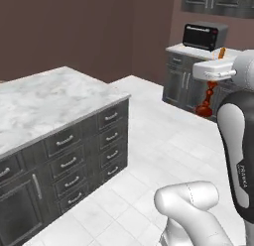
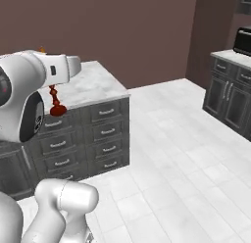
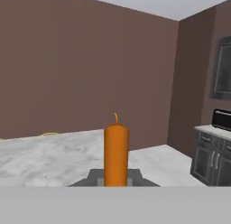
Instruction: Get the candle and the liquor from the cabinet and move them to the dining counter.
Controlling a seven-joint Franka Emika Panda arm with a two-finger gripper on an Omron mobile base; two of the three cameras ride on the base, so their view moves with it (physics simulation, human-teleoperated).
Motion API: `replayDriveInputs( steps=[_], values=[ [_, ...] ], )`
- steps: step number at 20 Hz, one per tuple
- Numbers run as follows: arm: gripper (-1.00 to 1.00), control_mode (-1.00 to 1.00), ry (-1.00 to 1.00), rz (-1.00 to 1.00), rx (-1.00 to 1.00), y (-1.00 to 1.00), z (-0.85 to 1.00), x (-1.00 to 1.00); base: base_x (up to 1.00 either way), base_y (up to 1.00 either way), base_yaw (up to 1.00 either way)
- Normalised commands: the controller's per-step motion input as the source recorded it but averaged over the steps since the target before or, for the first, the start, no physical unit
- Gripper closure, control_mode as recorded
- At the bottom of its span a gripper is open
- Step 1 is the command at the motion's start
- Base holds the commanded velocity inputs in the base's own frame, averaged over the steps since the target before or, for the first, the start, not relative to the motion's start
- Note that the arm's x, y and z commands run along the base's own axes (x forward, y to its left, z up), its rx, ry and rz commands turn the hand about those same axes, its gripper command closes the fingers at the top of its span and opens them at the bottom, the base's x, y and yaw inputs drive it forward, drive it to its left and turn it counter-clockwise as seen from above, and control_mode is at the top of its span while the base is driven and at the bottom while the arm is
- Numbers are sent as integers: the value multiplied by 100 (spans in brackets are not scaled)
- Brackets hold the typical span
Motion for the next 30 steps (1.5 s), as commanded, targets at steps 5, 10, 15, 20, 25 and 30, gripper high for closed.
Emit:
replayDriveInputs(
  steps=[5, 10, 15, 20, 25, 30],
  values=[
    [100, 100, 0, 0, 0, 0, 0, 0, 100, 46, -50],
    [100, 100, 0, 0, 0, 0, 0, 0, 100, 1, -54],
    [100, 100, 0, 0, 0, 0, 0, 0, 100, -2, -49],
    [100, 100, 0, 0, 0, 0, 0, 0, 100, -55, -15],
    [100, 100, 0, 0, 0, 0, 0, 0, 95, -90, 32],
    [100, 100, 0, 0, 0, 0, 0, 0, 57, -79, 48]
  ],
)
